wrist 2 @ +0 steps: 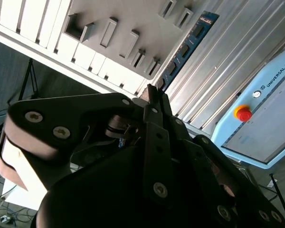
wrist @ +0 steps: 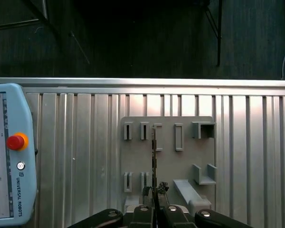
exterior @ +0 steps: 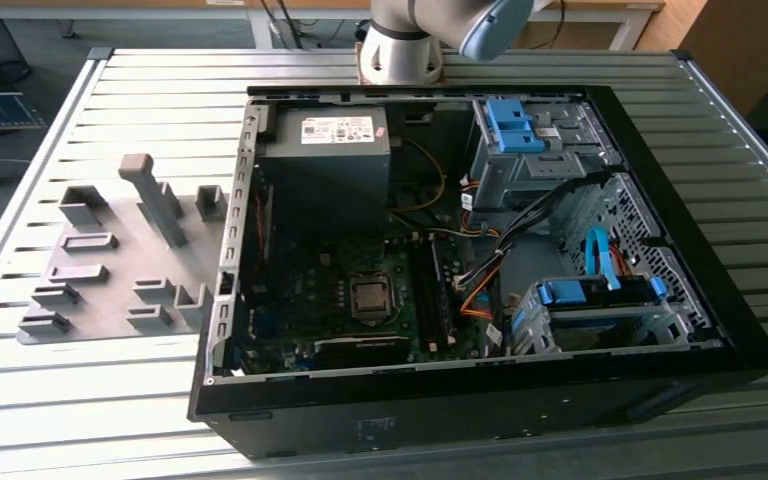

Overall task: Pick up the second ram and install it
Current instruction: 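Pick up the second ram and move it above second insertion slot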

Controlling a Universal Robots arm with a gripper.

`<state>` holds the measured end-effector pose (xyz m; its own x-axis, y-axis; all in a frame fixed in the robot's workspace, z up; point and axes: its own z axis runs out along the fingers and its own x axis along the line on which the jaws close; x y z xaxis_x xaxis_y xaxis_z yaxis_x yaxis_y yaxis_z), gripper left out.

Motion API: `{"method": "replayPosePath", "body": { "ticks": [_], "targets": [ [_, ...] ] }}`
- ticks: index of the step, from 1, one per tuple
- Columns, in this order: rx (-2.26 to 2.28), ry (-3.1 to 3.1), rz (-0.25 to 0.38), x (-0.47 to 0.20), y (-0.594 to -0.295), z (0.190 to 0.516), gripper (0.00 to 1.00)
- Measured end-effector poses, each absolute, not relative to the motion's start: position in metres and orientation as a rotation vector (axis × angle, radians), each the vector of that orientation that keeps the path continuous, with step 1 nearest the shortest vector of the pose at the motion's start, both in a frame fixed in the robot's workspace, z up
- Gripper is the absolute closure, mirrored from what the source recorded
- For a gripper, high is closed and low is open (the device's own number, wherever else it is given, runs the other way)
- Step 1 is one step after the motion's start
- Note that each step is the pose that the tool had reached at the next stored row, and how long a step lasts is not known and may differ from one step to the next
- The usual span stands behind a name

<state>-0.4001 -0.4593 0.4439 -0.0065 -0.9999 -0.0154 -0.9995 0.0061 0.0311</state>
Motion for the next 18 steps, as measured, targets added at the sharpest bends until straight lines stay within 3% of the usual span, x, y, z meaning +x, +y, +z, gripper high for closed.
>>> {"method": "replayPosePath", "body": {
  "ticks": [18],
  "targets": [
    [2.207,-2.22,-0.052,-0.3977,-0.4593,0.4549,0.86]
  ]
}}
